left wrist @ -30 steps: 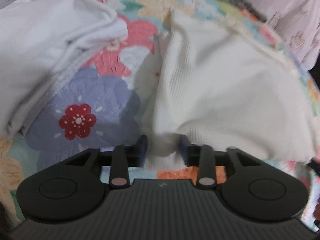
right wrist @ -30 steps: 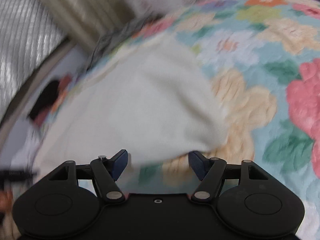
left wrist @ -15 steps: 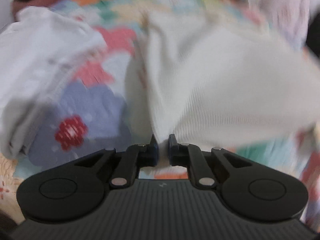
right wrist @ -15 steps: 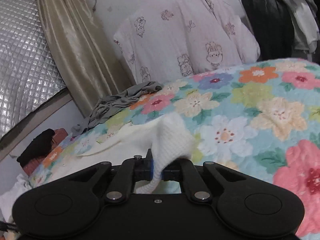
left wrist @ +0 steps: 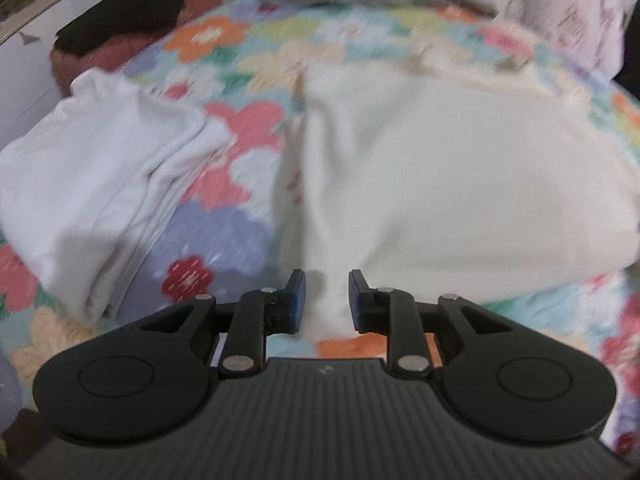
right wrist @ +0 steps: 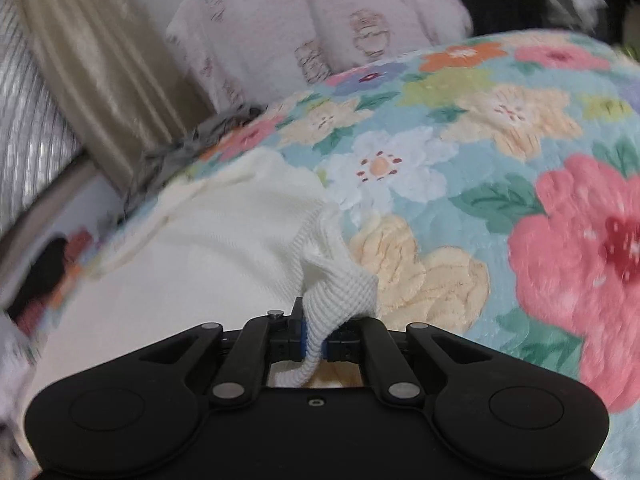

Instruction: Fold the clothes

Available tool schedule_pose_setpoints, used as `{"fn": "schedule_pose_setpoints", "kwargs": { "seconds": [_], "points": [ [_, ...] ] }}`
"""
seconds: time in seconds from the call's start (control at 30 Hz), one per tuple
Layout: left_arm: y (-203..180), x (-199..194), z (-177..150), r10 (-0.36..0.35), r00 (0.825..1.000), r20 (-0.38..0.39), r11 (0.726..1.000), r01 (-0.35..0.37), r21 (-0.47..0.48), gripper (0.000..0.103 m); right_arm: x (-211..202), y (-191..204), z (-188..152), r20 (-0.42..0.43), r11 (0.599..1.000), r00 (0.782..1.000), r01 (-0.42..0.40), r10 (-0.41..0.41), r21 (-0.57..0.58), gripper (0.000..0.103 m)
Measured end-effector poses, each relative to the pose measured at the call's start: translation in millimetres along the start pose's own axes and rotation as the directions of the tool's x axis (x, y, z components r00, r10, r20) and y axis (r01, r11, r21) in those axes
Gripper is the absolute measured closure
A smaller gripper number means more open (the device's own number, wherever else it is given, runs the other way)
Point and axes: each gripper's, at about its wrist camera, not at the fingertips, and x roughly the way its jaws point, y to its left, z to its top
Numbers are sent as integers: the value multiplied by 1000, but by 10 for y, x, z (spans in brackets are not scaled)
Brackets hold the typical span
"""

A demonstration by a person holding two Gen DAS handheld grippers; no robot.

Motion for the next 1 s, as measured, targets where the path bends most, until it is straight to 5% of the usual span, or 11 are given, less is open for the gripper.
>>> {"fn": "schedule_pose_setpoints", "kwargs": {
  "seconds": [0.03, 0.07, 0.1, 0.17, 0.3, 0.43, 0.67, 0.87, 1.0],
  "points": [
    [-31, 9, 45, -28, 1000, 7, 1000, 28, -4, 80, -30, 55, 9, 30, 995, 997, 70, -68, -69, 84],
    [-62, 19, 90, -57, 998, 15, 998, 57, -8, 80, -60, 111, 18, 64, 981, 989, 141, -133, -136, 62],
    [-108, 51, 130, -80, 997, 14, 997, 80, -8, 80, -82, 159, 32, 109, 954, 972, 226, -207, -198, 51],
    [-264, 175, 230, -111, 994, 10, 993, 111, 29, 80, -123, 206, 113, 187, 898, 933, 348, -306, -267, 52],
    [-679, 449, 447, -155, 988, 13, 980, 152, 131, 80, -279, 306, 472, 194, 925, 961, 249, -199, -287, 52],
    [-972, 879, 662, -163, 987, 6, 971, 159, 180, 80, 48, 736, 819, -24, 929, 999, 14, -24, -371, 52],
    [-1308, 1394, 1150, -194, 981, 8, 954, 187, 233, 75, 1156, 1499, 938, -279, 846, 959, -188, 49, -499, 52],
    [-1522, 2011, 1563, -182, 982, -48, 962, 187, 198, 75, 1929, 1817, 948, -298, 817, 954, -149, -29, -556, 53],
    [-1473, 2210, 1867, -172, 985, 7, 980, 171, 107, 77, 2161, 1897, 1116, -227, 825, 974, -109, -23, -555, 54]
  ]
}}
